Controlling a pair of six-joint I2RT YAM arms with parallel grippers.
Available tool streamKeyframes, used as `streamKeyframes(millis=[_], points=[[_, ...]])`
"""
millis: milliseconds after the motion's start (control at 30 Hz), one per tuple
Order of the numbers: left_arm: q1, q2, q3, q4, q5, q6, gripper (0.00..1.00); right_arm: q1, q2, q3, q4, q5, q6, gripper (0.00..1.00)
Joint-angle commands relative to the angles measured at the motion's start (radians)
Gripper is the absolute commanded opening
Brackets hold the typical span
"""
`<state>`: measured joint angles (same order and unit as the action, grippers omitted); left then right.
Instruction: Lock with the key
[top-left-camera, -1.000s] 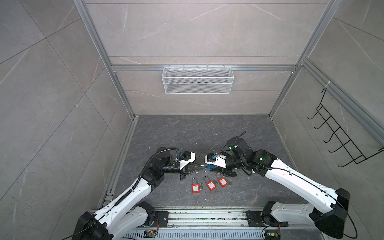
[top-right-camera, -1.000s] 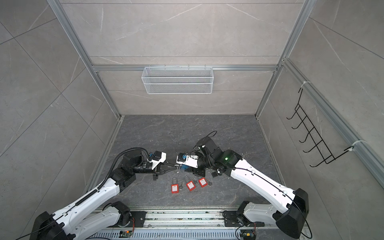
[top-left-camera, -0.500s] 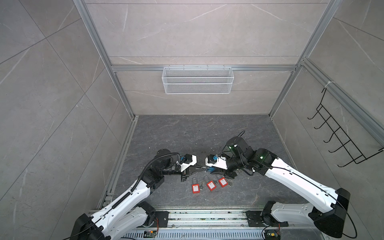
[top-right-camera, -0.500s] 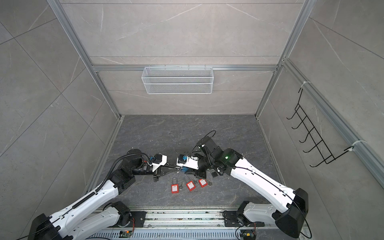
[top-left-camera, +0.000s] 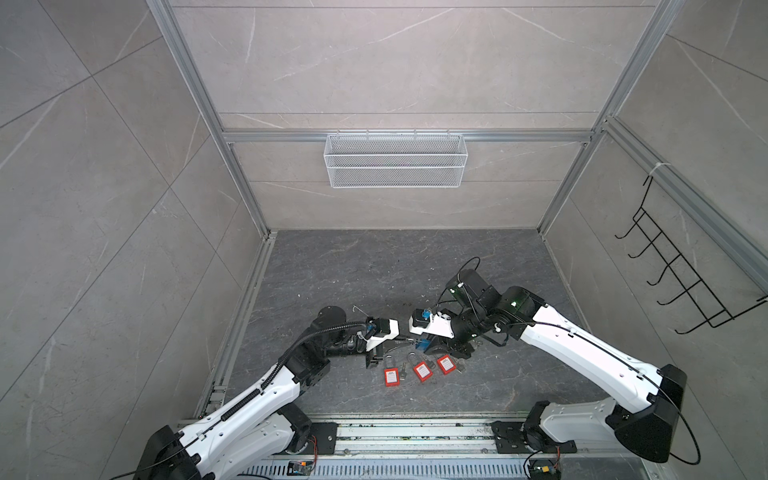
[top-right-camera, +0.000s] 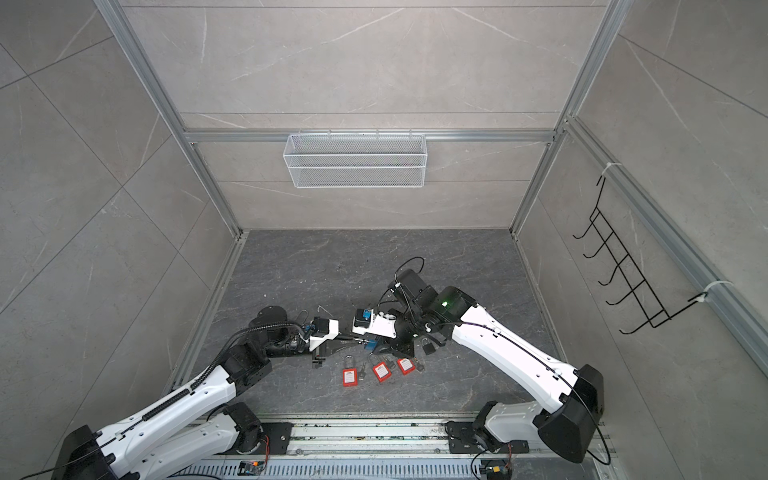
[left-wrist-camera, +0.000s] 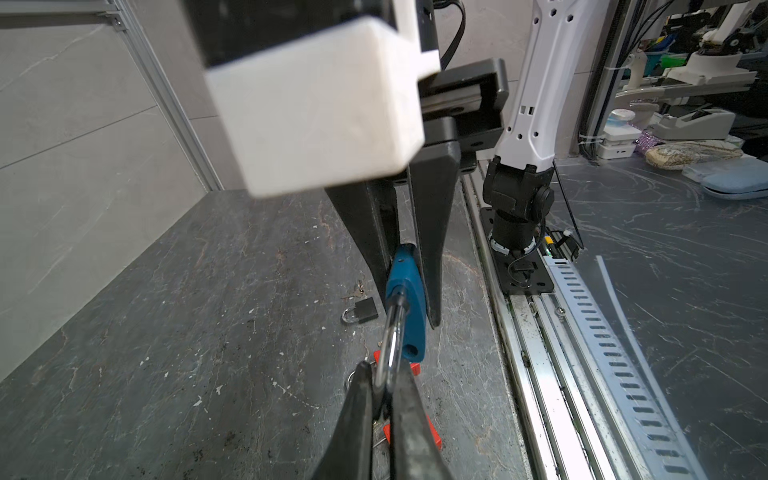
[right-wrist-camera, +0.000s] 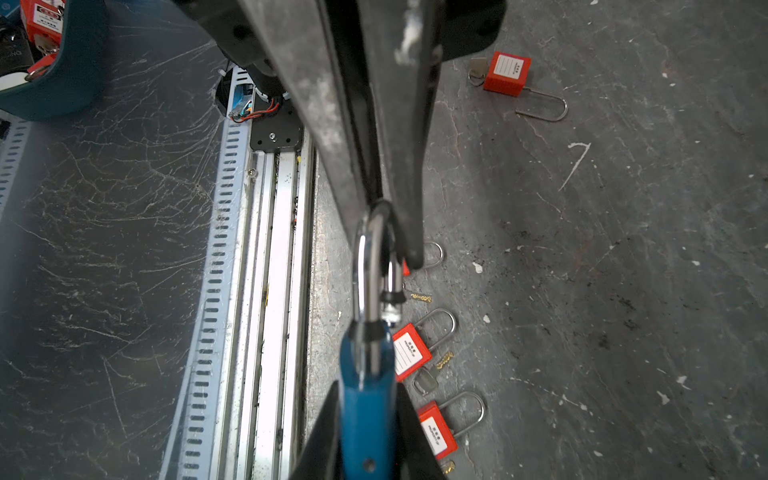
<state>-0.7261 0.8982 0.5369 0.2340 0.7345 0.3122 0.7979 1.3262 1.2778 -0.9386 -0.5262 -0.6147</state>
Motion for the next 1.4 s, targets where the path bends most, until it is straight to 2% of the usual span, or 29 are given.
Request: streamKeyframes(millis=[0,333,500,833,1067,1200,1367], points=[[-0.038,0.018,-0.017,0.121,0.027,-0.090,0.00,0.012,0.013,0.040,0.202,-0.028,0.018,0.02],[-0.038,0.030,0.027,0.072,0.059,-0.175,0.00,0.052,-0.017,-0.007,0.284,0.078,0.030,0.01],[-0.039,0.071,0.044,0.084,0.075,-0.188,0.00,0.076,0.006,0.026,0.297,0.078,0.038,0.01],[-0.049,0.135,0.017,0.167,0.037,-0.132,0.00,0.083,0.028,0.077,0.380,-0.070,0.078,0.00],[-0.050,0.194,-0.014,0.291,0.023,-0.186,0.00,0.046,0.020,0.071,0.477,-0.121,0.090,0.00],[-0.051,0.196,-0.015,0.258,0.016,-0.171,0.00,0.011,-0.008,0.055,0.515,-0.124,0.088,0.00],[-0.051,0.186,-0.005,0.198,0.015,-0.151,0.00,-0.031,0.006,0.085,0.497,-0.202,0.085,0.00]])
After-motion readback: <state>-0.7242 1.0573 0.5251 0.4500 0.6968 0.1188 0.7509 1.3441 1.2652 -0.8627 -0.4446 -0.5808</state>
